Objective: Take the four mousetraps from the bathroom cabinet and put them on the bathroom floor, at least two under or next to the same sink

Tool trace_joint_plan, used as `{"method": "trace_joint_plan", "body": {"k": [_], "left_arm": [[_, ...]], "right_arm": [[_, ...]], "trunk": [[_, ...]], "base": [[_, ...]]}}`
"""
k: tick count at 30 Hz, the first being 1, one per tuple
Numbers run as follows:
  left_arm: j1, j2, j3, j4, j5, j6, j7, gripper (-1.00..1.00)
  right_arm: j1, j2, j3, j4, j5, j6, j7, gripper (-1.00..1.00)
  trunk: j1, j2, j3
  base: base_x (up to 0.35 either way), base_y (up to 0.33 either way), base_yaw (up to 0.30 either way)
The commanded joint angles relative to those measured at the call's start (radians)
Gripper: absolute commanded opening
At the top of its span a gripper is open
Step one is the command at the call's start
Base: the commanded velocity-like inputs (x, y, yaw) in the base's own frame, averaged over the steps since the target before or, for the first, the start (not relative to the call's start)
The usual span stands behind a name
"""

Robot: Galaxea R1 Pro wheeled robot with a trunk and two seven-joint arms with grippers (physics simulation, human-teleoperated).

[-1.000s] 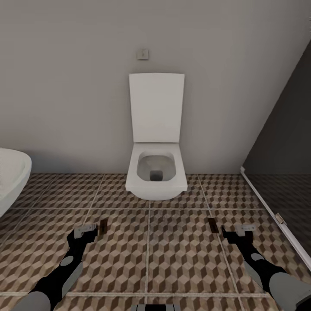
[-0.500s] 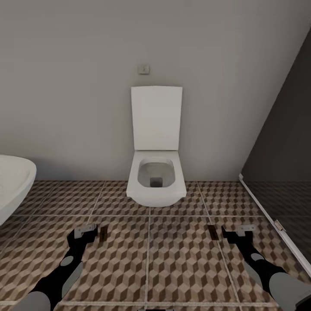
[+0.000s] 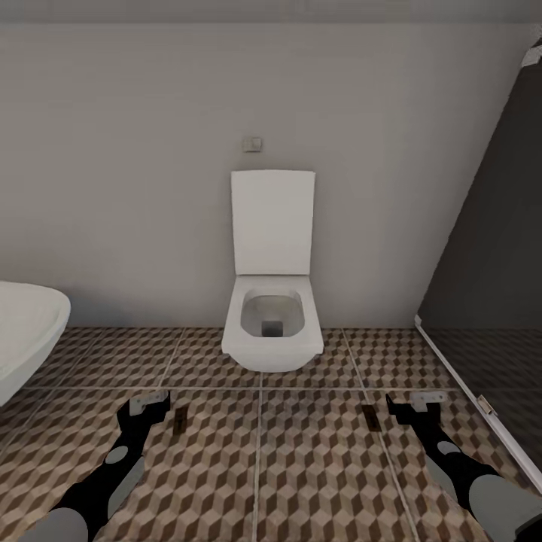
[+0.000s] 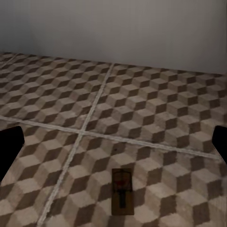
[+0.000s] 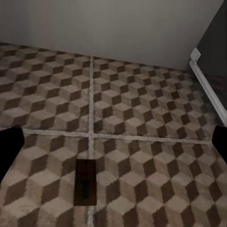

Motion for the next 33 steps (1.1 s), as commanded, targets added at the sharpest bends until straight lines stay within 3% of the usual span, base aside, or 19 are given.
{"method": "trace_joint_plan", "body": {"k": [1, 19, 25, 33], "left_arm": [[-0.001, 0.001, -0.009, 0.000, 0.006, -0.004, 0.008, 1.00], [-0.001, 0.004, -0.004, 0.005, 0.006, 0.002, 0.008, 1.00], [-0.001, 0.003, -0.003, 0.057, 0.010, 0.001, 0.008, 1.00], [-0.001, 0.003, -0.002, 0.141, 0.012, -0.001, 0.009, 1.00]], "right_arm": [[0.000, 0.000, 0.009, 0.000, -0.007, -0.002, -0.003, 1.00], [0.001, 0.004, 0.011, 0.016, -0.010, 0.004, 0.008, 1.00], [0.002, 0.012, 0.011, 0.100, -0.010, 0.005, 0.013, 1.00], [0.009, 0.044, 0.011, 0.205, -0.011, 0.005, 0.015, 1.00]], "trunk": [[-0.001, 0.000, 0.003], [-0.009, 0.004, 0.073], [-0.011, 0.006, 0.096], [-0.015, 0.007, 0.127]], "base": [[0.000, 0.000, 0.000], [0.000, 0.000, 0.000], [0.000, 0.000, 0.000], [0.000, 0.000, 0.000]]}}
